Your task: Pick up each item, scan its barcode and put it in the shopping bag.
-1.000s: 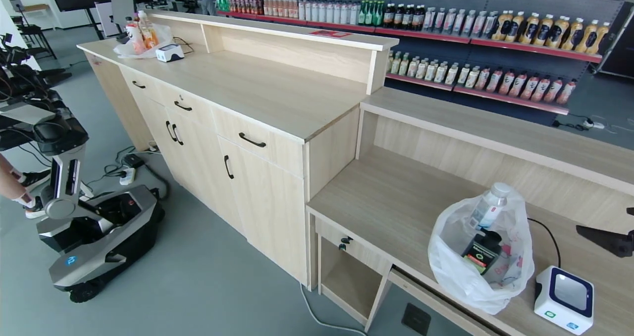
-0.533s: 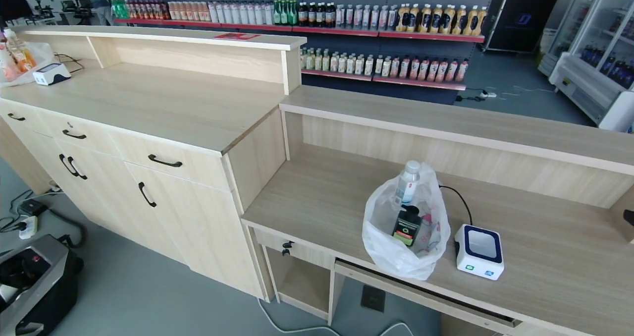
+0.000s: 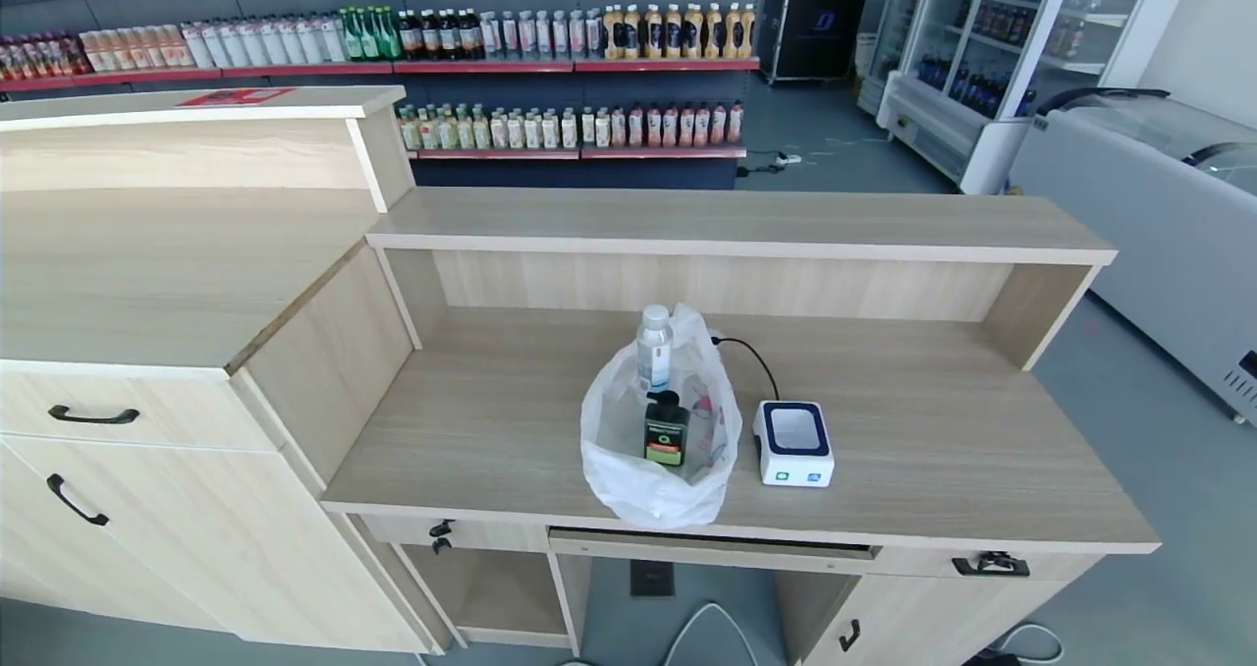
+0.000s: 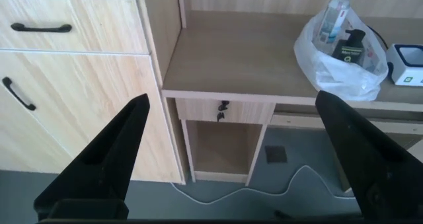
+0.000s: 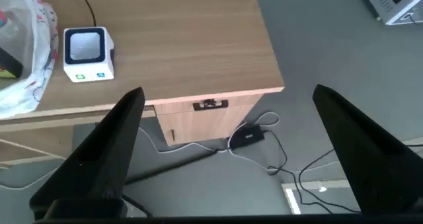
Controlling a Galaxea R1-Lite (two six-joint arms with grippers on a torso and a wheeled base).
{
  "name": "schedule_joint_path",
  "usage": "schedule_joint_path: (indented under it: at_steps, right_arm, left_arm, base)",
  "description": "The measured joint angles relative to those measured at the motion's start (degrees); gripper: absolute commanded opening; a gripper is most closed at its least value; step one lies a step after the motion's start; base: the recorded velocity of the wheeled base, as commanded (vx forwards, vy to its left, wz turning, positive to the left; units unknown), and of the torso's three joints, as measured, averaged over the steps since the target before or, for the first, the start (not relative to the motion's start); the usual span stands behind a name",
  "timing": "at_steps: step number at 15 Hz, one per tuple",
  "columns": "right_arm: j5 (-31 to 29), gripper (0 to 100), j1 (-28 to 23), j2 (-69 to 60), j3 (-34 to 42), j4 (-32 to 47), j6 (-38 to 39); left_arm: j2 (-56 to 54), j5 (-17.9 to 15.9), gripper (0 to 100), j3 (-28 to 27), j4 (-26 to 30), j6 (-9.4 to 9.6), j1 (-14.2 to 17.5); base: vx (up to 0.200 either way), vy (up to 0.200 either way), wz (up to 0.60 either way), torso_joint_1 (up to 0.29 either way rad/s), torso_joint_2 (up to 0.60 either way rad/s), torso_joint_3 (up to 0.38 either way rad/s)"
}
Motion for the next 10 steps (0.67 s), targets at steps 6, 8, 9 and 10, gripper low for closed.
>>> schedule_joint_path:
  at_steps: [6, 8, 9, 10]
  right_arm:
    - [-2.29, 100, 10.36, -18.12, 18.31, -10.92, 5.17]
    - [-3.94, 100, 13.17, -24.72, 24.13, -11.93, 5.32]
    - [-5.01, 100, 14.45, -27.21, 25.48, -11.8, 5.32]
    - [-5.66, 100, 15.76, -29.94, 26.3, -9.8, 5.3]
  left_arm:
    - [0.0, 0.0, 100, 0.0, -0.02, 0.0, 0.06]
    - [0.0, 0.0, 100, 0.0, -0.02, 0.0, 0.0]
    - [0.0, 0.0, 100, 0.0, -0.02, 0.0, 0.0]
    - [0.0, 0.0, 100, 0.0, -0.02, 0.0, 0.02]
  base:
    - [0.0, 0.0, 0.0, 0.0, -0.01, 0.0]
    - [0.0, 0.0, 0.0, 0.0, 0.0, 0.0]
    - [0.0, 0.0, 0.0, 0.0, 0.0, 0.0]
    - [0.0, 0.0, 0.0, 0.0, 0.0, 0.0]
